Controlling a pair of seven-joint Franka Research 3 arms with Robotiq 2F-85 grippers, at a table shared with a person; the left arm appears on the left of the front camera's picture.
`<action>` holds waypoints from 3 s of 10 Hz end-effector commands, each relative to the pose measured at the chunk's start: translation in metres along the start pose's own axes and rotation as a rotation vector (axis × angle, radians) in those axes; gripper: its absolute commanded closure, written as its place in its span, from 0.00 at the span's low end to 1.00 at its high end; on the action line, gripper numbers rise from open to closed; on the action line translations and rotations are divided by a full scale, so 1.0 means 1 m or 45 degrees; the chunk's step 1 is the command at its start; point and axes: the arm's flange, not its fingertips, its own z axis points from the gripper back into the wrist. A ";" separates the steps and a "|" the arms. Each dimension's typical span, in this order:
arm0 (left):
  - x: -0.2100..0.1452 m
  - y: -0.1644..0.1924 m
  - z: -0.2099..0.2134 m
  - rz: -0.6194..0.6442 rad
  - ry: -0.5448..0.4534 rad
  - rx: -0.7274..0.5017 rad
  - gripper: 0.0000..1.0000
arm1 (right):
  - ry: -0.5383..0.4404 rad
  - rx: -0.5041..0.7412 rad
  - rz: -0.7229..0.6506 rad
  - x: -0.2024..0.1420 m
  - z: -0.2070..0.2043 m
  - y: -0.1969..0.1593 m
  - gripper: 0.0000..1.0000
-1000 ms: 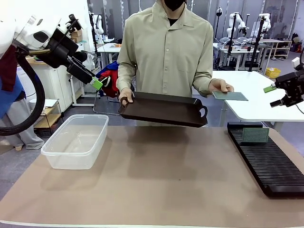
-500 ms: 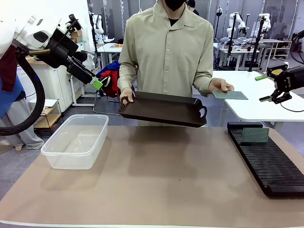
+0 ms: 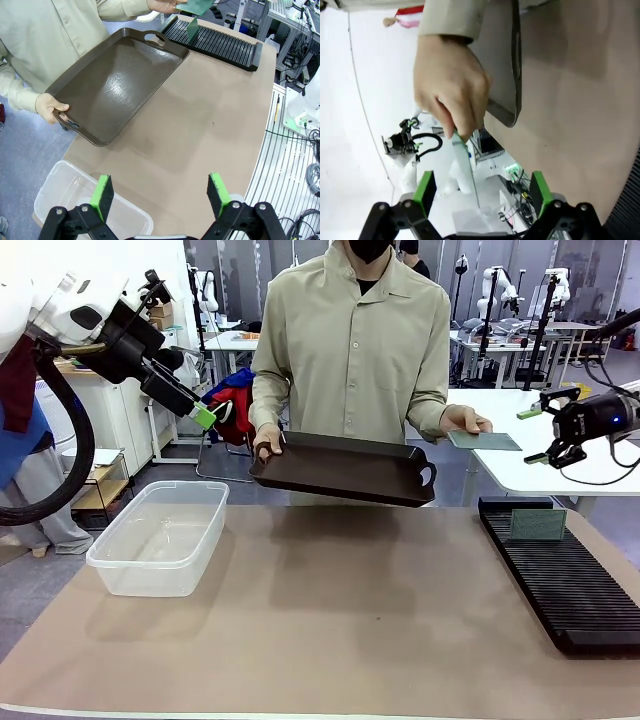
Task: Sort PCBs into racks and boxes based on the side picked up.
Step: Pick up the Blank PCB handed by the Human.
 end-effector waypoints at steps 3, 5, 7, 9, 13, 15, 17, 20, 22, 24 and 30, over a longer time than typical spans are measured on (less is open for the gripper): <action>-0.001 -0.001 0.000 0.003 0.003 -0.008 0.00 | 0.183 0.154 0.147 0.014 -0.016 -0.007 0.00; -0.001 -0.001 0.000 0.003 0.003 -0.008 0.00 | 0.242 0.216 0.255 0.018 -0.023 -0.006 0.00; -0.001 -0.001 0.000 0.003 0.003 -0.008 0.00 | 0.211 0.150 0.194 0.010 -0.027 -0.008 0.00; -0.001 -0.001 0.000 0.003 0.003 -0.008 0.00 | 0.211 0.150 0.194 0.010 -0.027 -0.008 0.00; -0.001 -0.001 0.000 0.003 0.003 -0.008 0.00 | 0.079 0.385 0.230 0.020 -0.032 -0.013 0.00; -0.001 -0.001 0.000 0.003 0.003 -0.008 0.00 | 0.079 0.403 0.205 0.014 -0.032 -0.013 0.00; -0.001 -0.001 0.000 0.003 0.003 -0.008 0.00 | 0.089 0.417 0.220 0.010 -0.039 -0.013 0.00; -0.001 -0.001 0.000 0.003 0.003 -0.008 0.00 | 0.091 0.400 0.272 0.007 -0.038 -0.013 0.59; -0.001 -0.001 0.000 0.003 0.003 -0.008 0.00 | 0.102 0.397 0.258 0.012 -0.038 -0.011 1.00; -0.001 -0.001 0.000 0.003 0.003 -0.008 0.00 | 0.108 0.384 0.235 0.010 -0.041 -0.012 0.84; -0.001 -0.001 0.000 0.003 0.003 -0.008 0.00 | 0.156 0.344 0.202 0.009 -0.040 -0.017 1.00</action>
